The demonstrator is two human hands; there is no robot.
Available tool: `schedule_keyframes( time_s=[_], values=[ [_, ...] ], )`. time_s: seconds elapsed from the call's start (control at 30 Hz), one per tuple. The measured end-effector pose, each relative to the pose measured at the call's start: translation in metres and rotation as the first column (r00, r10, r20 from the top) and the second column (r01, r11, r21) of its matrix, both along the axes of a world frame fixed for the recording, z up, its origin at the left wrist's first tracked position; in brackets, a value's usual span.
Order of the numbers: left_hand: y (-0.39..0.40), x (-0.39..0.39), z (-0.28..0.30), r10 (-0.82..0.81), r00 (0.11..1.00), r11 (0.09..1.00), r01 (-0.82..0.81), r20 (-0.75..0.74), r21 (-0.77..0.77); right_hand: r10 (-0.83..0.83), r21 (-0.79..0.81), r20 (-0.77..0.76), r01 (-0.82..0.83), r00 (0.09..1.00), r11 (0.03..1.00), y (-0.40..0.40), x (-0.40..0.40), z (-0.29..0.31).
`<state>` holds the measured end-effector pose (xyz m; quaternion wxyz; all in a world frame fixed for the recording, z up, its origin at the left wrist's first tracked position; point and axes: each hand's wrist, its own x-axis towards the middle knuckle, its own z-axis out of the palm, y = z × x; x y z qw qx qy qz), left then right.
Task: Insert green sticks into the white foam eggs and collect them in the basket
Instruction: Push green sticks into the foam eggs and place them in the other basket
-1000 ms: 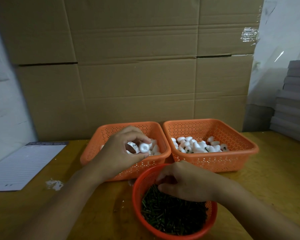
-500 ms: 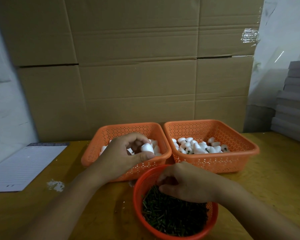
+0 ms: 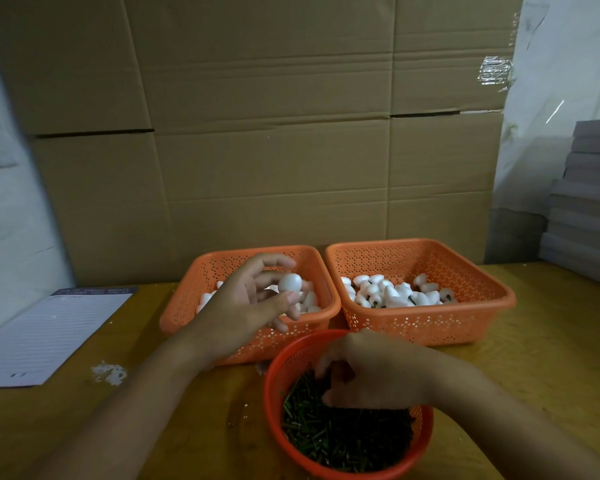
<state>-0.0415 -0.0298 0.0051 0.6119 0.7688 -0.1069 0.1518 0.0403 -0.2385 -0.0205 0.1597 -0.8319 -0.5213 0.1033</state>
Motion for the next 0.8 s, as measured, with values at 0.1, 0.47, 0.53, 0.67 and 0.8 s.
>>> schedule_keyframes(
  time_s=[0.1,0.47,0.53,0.67,0.8],
  values=[
    [-0.003,-0.002,0.002,-0.031,0.999,0.996,0.028,-0.029,-0.083,-0.004,-0.036,0.005,0.004,1.0,0.999,0.001,-0.003,-0.002],
    [-0.003,-0.004,0.013,-0.255,0.959,0.841,0.157,-0.123,-0.518,0.01,-0.037,0.041,-0.009,0.999,0.999,0.004,-0.007,-0.005],
    [-0.003,-0.004,0.013,-0.276,0.952,0.819,0.159,-0.136,-0.552,0.021,-0.029,0.046,-0.02,0.999,0.999,0.004,-0.008,-0.006],
    [-0.003,-0.003,0.013,-0.321,0.936,0.772,0.171,-0.144,-0.612,0.02,-0.018,0.076,-0.018,0.997,1.0,0.005,-0.01,-0.008],
    [-0.005,-0.003,0.015,-0.331,0.93,0.716,0.139,-0.158,-0.684,0.022,-0.01,0.082,-0.022,0.996,1.0,0.006,-0.012,-0.009]
  ],
)
